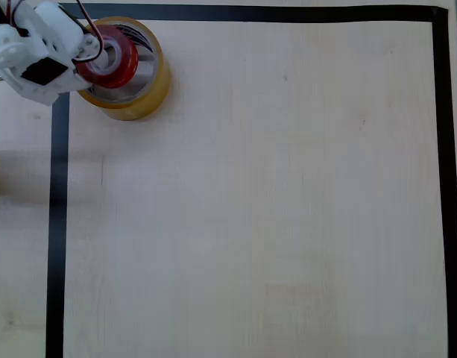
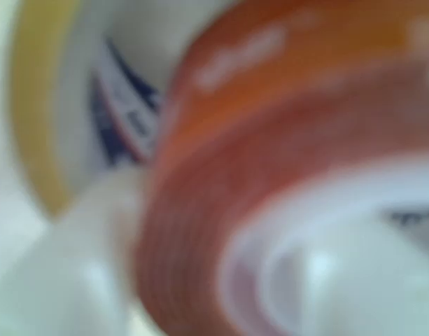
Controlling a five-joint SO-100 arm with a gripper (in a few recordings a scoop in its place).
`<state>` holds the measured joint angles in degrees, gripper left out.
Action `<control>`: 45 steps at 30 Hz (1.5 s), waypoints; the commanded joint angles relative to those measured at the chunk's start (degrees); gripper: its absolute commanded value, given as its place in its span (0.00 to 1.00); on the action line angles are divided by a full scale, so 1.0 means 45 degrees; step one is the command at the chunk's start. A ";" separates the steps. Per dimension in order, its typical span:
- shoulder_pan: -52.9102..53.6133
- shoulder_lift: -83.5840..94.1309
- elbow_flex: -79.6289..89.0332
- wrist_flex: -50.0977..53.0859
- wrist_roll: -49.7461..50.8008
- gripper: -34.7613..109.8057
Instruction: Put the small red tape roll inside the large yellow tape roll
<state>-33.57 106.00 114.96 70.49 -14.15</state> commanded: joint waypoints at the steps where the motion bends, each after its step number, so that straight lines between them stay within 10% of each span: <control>1: 0.0078 0.0254 -0.0195 -0.0078 -0.0234 0.35; 12: 0.1738 0.2109 -0.0078 -0.0625 0.0195 0.39; 29: 0.6895 1.8789 1.0859 -0.2402 0.2012 0.41; 45: 0.7949 1.8887 1.2891 -0.0469 0.2461 0.24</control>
<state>0.62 190.37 174.20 66.62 -2.81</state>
